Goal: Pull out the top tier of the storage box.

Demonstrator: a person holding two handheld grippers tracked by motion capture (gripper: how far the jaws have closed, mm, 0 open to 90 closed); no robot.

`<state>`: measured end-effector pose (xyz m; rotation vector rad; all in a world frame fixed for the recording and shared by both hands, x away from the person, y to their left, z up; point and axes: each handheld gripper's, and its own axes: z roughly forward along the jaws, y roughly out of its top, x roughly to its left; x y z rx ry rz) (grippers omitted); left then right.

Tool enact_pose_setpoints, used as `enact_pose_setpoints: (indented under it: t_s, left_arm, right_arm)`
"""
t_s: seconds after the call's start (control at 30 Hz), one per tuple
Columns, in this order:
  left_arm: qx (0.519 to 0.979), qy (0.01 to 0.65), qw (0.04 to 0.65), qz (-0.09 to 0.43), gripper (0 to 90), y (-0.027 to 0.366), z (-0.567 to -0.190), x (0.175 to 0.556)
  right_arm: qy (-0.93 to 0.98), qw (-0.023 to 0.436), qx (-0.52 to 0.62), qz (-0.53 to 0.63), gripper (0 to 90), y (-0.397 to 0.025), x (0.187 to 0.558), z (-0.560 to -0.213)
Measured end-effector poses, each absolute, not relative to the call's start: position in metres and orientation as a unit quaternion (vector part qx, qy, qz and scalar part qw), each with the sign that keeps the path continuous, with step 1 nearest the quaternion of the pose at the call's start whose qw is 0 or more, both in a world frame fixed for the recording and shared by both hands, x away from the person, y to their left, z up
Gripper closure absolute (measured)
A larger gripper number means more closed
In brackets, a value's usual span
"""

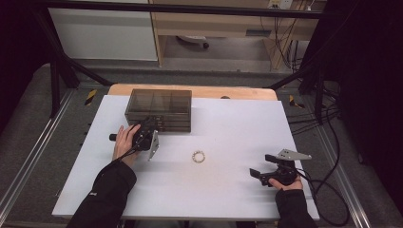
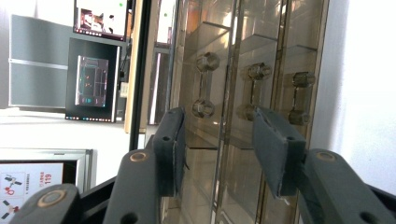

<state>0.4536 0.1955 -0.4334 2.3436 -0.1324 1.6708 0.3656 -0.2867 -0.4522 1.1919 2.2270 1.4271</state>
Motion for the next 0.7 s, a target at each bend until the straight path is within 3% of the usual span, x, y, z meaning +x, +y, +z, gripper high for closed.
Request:
enact_pose_setpoints:
  t_s: [0.7]
  left_arm:
    - [0.786,-0.080,0.091,0.606,63.8,0.1864,-0.4417,0.4550]
  right_arm:
    - [0.763,0.121,0.407,0.488,0.9,-0.2866,0.3656,-0.4523]
